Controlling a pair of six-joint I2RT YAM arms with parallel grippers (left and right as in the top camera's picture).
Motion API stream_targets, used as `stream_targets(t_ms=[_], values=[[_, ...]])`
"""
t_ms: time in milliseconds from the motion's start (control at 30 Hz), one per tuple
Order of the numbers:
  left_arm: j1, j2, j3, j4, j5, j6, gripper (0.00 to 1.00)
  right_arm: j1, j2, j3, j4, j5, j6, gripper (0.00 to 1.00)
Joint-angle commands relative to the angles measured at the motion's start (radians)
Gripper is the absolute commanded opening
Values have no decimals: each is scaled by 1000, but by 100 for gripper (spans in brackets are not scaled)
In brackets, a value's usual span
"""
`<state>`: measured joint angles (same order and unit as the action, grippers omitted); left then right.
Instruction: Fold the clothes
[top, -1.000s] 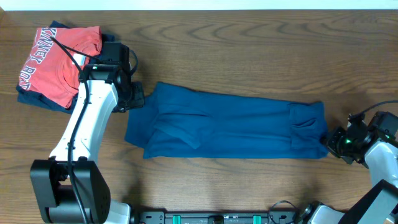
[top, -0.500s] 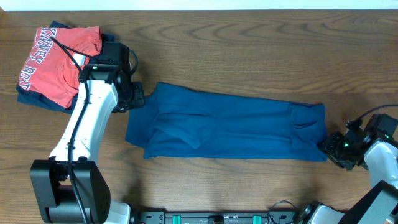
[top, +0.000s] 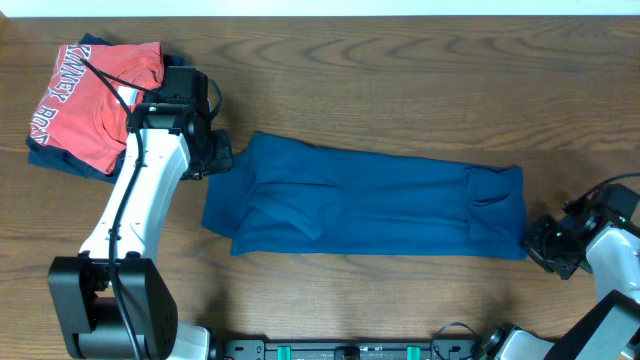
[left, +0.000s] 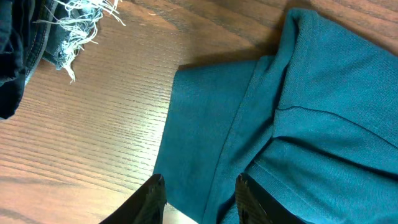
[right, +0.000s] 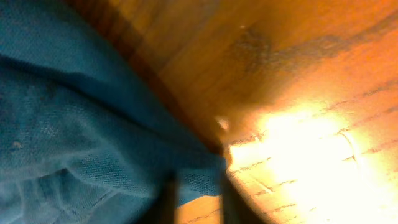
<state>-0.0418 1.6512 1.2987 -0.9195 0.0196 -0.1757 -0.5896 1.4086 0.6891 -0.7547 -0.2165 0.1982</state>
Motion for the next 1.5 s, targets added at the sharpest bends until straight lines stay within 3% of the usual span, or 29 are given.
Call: stream_targets(t_ms=[0, 133, 467, 633, 833, 900, 1067, 1167, 1467], values=[[5, -18, 14, -3, -4, 10, 39, 1, -18, 54, -42, -206, -142, 44], [5, -18, 14, -3, -4, 10, 39, 1, -18, 101, -116, -218, -155, 56], [5, -18, 14, -3, -4, 10, 39, 2, -16, 84, -41, -61, -134, 54], [5, -18, 14, -3, -4, 10, 39, 2, -16, -6, 87, -58, -109, 56], [5, -18, 14, -3, -4, 10, 39, 2, -16, -37, 139, -113, -148, 41], [5, -18, 14, -3, -4, 10, 39, 2, -16, -37, 133, -123, -152, 24], [5, -18, 14, -3, -4, 10, 39, 2, -19, -37, 76, -140, -161, 3], [5, -18, 14, 0, -4, 10, 39, 2, -28, -37, 54, -100, -127, 1], [5, -18, 14, 5, -4, 10, 39, 2, -123, -37, -64, 138, 179, 1]])
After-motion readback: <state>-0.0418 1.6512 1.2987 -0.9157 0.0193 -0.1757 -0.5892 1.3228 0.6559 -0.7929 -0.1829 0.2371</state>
